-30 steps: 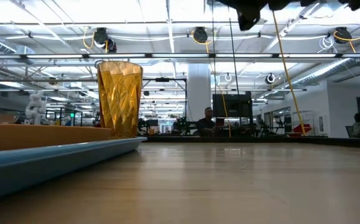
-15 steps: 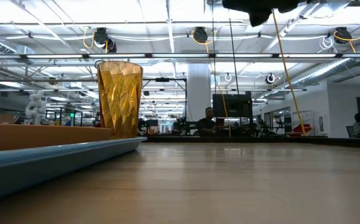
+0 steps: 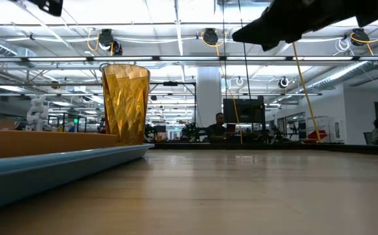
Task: Pick and place plate/cup/fork/spoon on tray
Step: Return to Home Position
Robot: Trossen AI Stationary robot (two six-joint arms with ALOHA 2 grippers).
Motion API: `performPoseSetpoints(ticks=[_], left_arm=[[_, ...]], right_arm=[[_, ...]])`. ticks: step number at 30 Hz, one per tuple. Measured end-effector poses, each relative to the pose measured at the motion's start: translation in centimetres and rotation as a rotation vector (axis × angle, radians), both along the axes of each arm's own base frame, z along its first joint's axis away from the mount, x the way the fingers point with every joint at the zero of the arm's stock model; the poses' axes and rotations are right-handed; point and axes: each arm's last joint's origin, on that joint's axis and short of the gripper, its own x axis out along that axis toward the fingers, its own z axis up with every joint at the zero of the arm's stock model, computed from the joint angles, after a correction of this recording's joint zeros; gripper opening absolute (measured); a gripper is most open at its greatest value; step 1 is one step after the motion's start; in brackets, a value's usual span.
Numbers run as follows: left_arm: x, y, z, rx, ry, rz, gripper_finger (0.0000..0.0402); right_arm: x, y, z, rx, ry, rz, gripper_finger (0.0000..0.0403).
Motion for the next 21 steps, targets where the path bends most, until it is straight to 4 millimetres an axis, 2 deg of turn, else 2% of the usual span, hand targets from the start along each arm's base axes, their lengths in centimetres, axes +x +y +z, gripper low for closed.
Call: performPoseSetpoints(ticks=[4, 14, 21], left_arm=[[-0.6, 1.0, -1.2, -0.012, -0.044, 0.017, 0.0010], [-1.6, 2.9, -4.2, -0.079, -0.113, 0.030, 0.0006], [-1.6, 3.1, -5.5, -0.093, -0.112, 0.032, 0.0007]], right_arm=[[-0.8, -0.9, -0.6, -0.003, -0.011, -0.027, 0.0000], [-4.3, -2.0, -1.3, -0.017, -0.068, -0.038, 0.0000], [-7.2, -2.5, -3.7, 0.003, -0.170, -0.031, 0.0000]])
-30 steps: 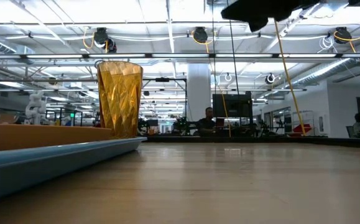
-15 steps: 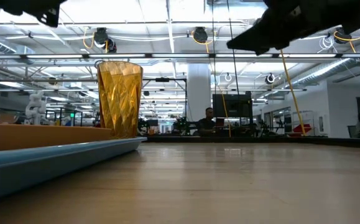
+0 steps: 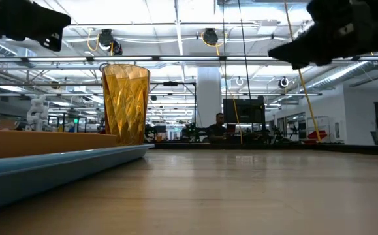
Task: Pick and place plate/cup/fork/spoon on tray
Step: Return to Home Position
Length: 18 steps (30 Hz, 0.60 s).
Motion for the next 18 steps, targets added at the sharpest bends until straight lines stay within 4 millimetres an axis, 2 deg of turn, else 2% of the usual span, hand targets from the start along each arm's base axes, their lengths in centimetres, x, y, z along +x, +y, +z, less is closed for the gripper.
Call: performPoseSetpoints(ticks=[3, 8, 18], left_arm=[[0.0, 0.0, -0.2, 0.011, 0.001, -0.002, 0.0004], [0.1, 0.1, -0.3, 0.012, 0.002, 0.007, 0.0008], [0.3, 0.5, -0.4, 0.014, 0.017, -0.029, 0.0010]], right_arm=[[-1.1, -0.2, -1.2, 0.007, 0.003, 0.017, 0.0000], [-2.5, -0.4, -2.1, 0.016, -0.018, 0.017, 0.0000], [-4.0, -0.7, -1.8, 0.023, -0.110, 0.019, 0.0000]])
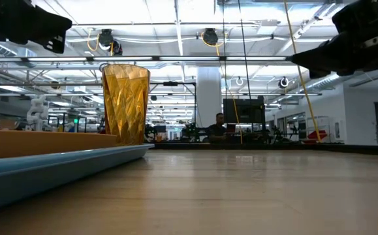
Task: Pick and place plate/cup/fork/spoon on tray
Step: Return to Home Position
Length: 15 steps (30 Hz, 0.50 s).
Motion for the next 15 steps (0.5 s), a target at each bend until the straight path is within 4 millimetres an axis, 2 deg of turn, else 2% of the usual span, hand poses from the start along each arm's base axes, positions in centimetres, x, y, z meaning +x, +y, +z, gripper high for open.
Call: performPoseSetpoints(ticks=[12, 15], left_arm=[[0.0, 0.0, -0.4, -0.021, 0.041, -0.040, 0.0012], [0.0, 0.0, -1.1, -0.024, 0.030, -0.042, 0.0007]], right_arm=[[-0.8, -0.1, 0.5, -0.021, -0.043, 0.000, 0.0000], [-0.9, -0.2, 0.5, -0.031, -0.038, 0.000, 0.0000]])
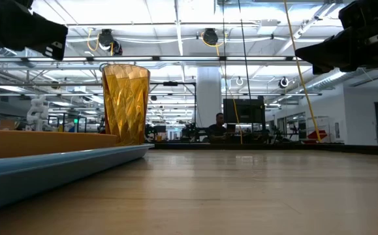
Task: Pick and place plate/cup/fork/spoon on tray
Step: Return to Home Position
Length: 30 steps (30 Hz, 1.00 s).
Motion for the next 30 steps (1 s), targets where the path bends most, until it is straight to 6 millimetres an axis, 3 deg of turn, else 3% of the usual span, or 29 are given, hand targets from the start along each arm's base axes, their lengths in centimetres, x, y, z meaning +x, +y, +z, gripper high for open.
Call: performPoseSetpoints(ticks=[11, 30], left_arm=[[-0.2, 0.1, -3.1, -0.031, -0.075, 0.000, 0.0004], [-0.1, 0.6, -2.8, -0.041, -0.109, 0.047, 0.0006]], right_arm=[[-0.4, 0.1, 0.0, -0.005, 0.003, 0.049, 0.0000], [-2.5, -0.4, 0.7, -0.023, -0.084, 0.038, 0.0000]])
